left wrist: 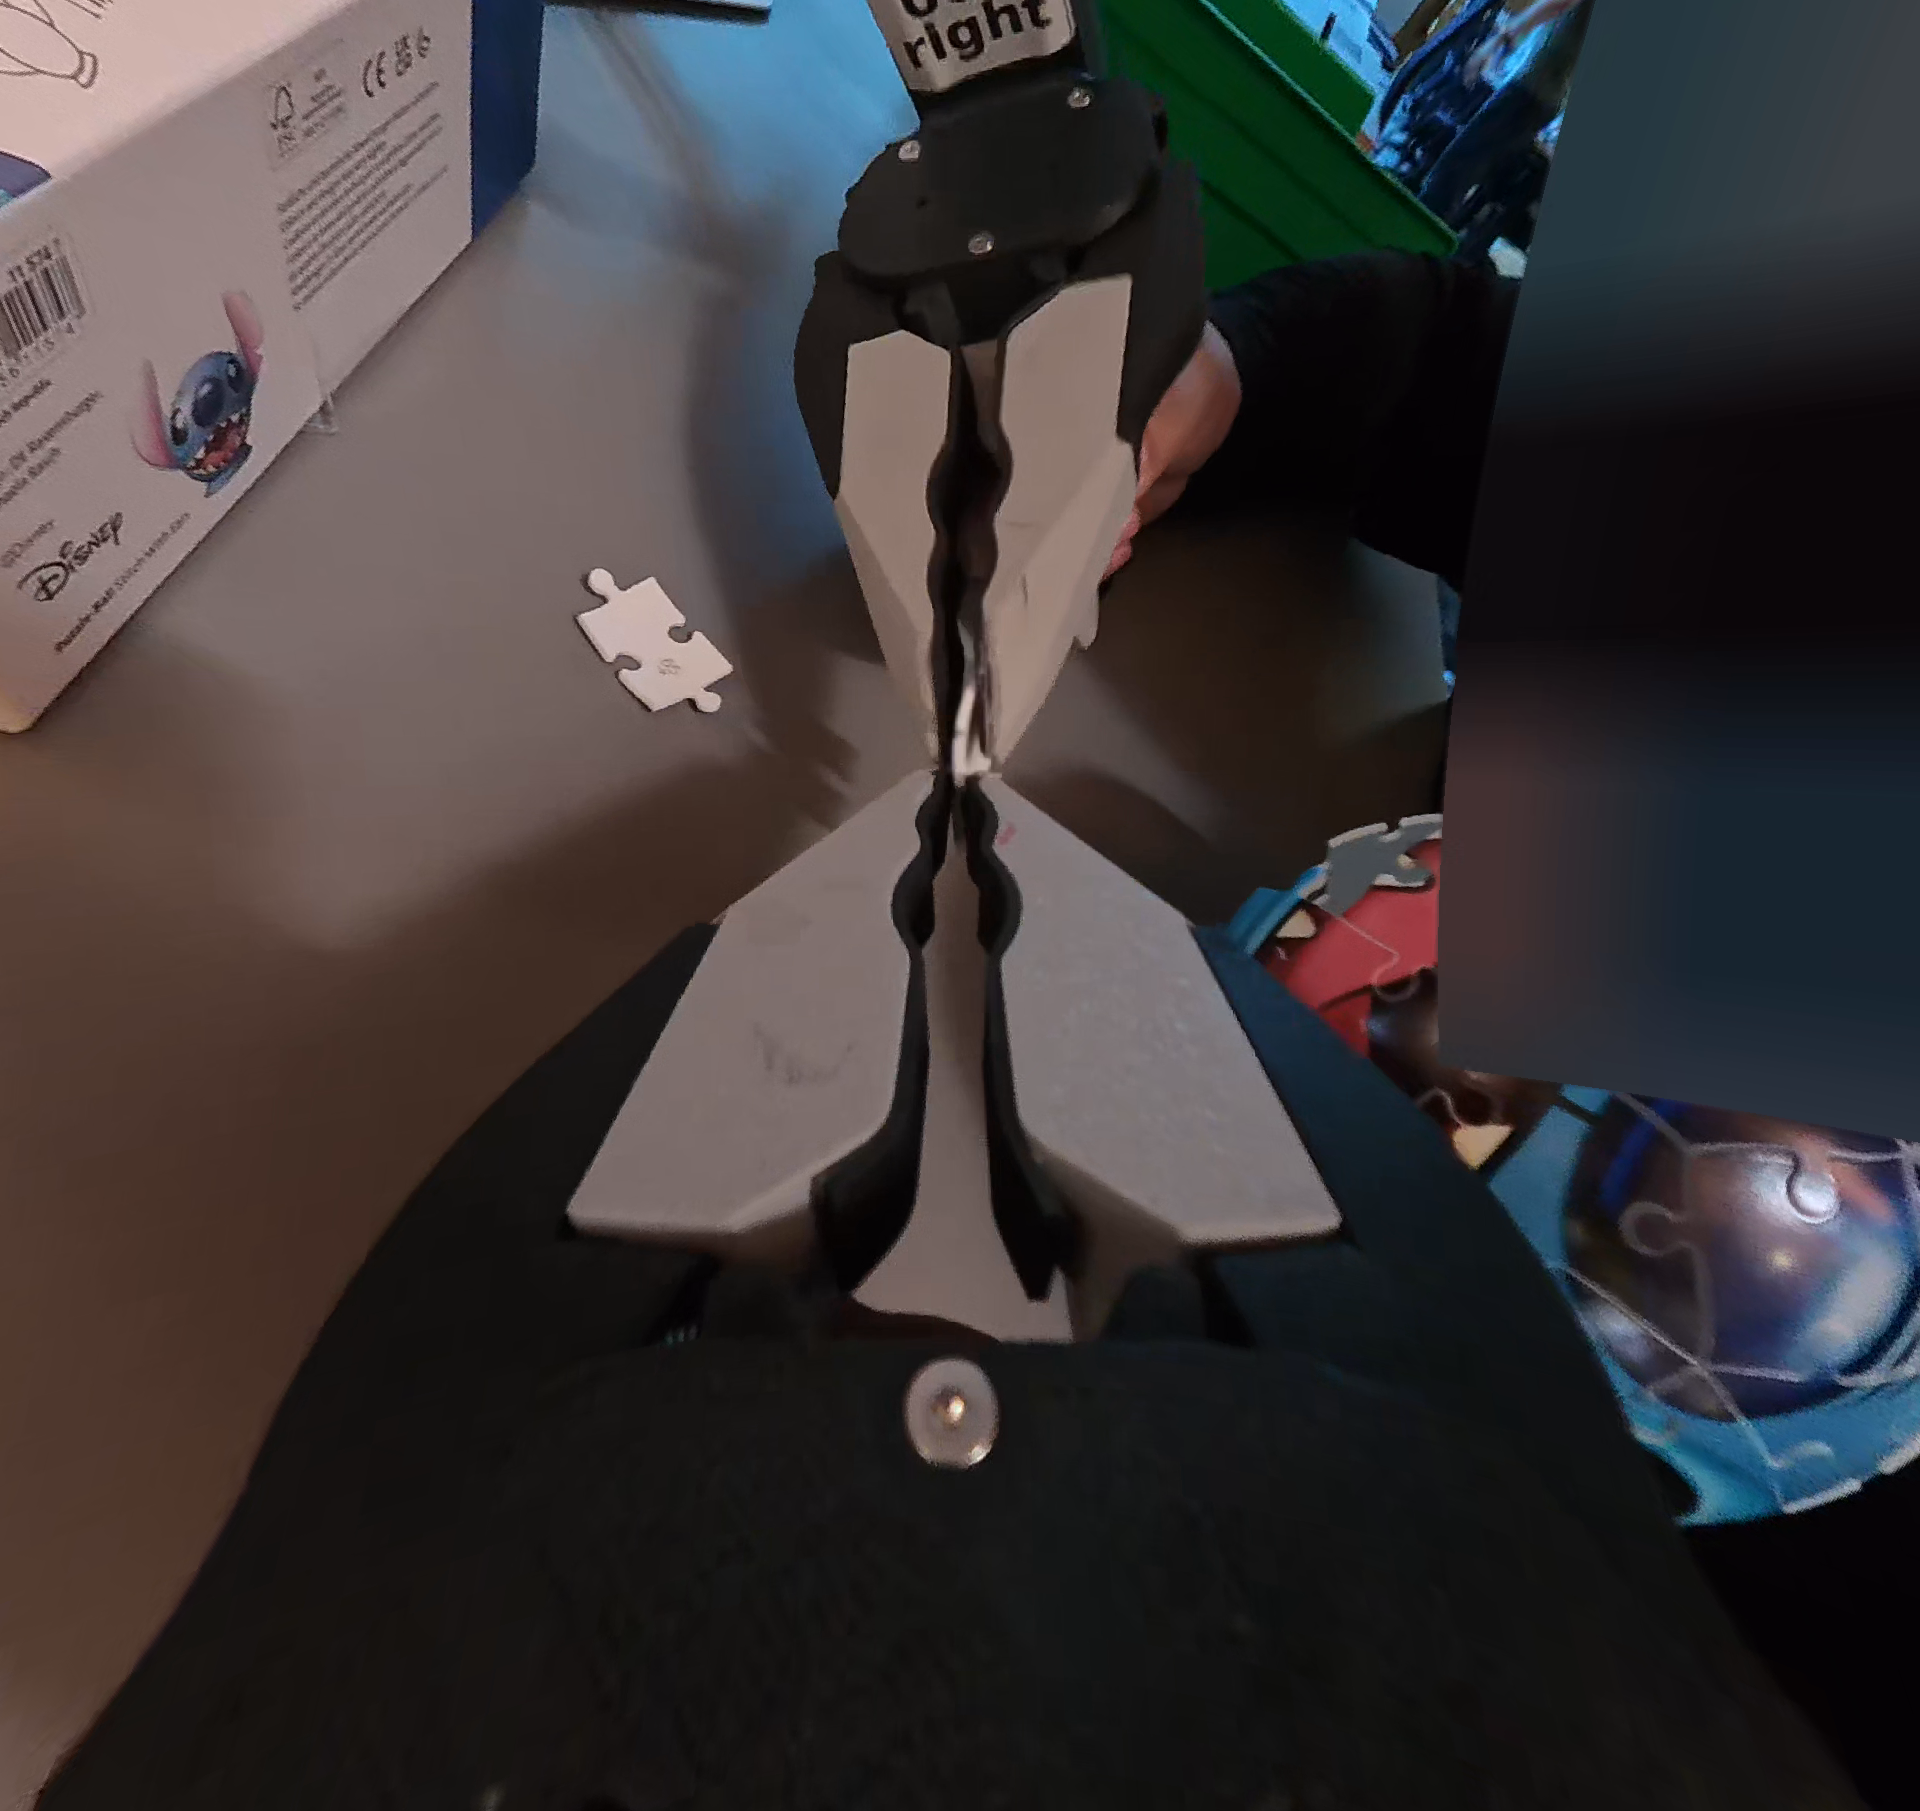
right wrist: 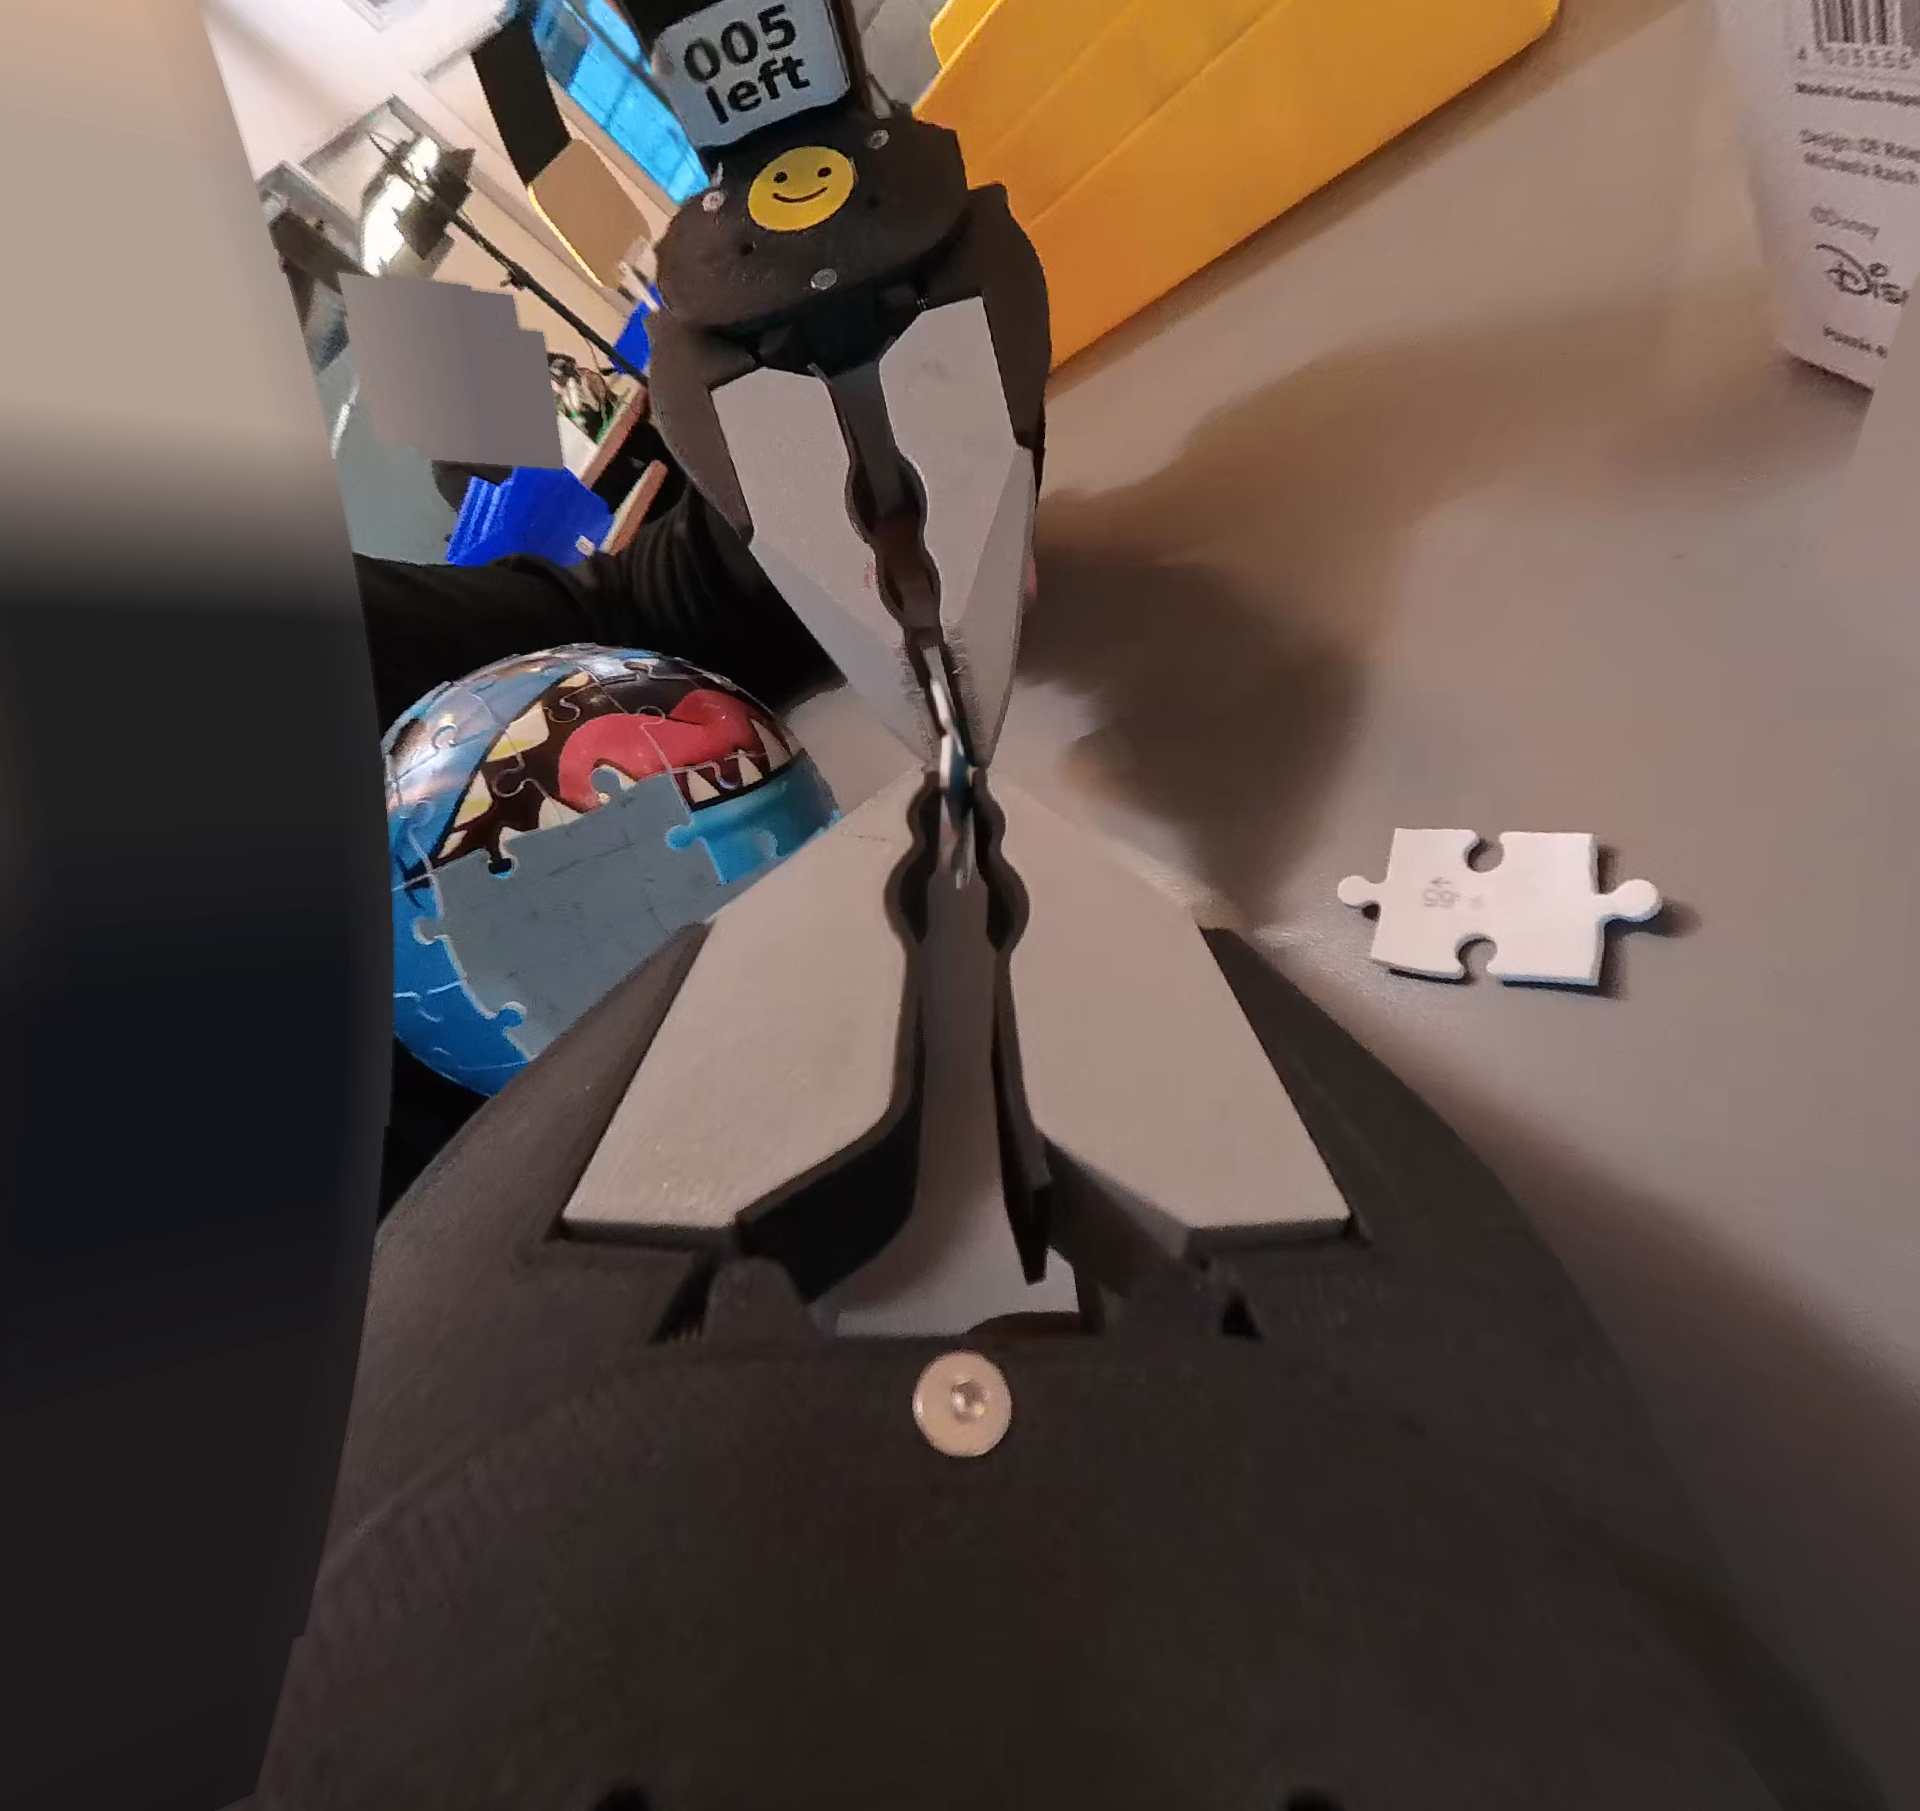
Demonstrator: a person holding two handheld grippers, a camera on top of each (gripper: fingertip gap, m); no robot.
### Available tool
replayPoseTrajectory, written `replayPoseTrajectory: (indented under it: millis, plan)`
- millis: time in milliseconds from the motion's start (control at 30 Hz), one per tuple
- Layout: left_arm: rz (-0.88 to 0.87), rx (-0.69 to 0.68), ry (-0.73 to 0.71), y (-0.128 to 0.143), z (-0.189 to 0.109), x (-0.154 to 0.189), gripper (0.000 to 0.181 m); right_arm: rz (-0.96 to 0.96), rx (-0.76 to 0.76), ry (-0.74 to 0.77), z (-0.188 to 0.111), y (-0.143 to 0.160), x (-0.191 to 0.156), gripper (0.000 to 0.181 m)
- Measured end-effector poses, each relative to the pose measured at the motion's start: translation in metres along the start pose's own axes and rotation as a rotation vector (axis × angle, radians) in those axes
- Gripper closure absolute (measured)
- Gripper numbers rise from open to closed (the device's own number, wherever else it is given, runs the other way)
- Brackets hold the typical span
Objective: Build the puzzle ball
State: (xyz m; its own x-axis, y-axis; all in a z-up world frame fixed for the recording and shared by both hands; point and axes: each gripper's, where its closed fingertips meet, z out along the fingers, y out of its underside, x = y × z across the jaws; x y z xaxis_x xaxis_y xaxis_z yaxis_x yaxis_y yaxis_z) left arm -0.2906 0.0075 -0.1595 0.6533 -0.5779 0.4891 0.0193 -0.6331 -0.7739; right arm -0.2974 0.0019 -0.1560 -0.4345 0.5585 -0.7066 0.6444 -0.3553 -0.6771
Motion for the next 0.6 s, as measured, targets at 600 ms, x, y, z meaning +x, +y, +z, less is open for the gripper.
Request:
replayPoseTrajectory:
  millis: [600]
  plan:
    - [-0.035, -0.01, 0.011, 0.001, -0.001, 0.003, 0.181, -0.084, -0.086, 0.018, -0.001, 0.007, 0.002, 0.172]
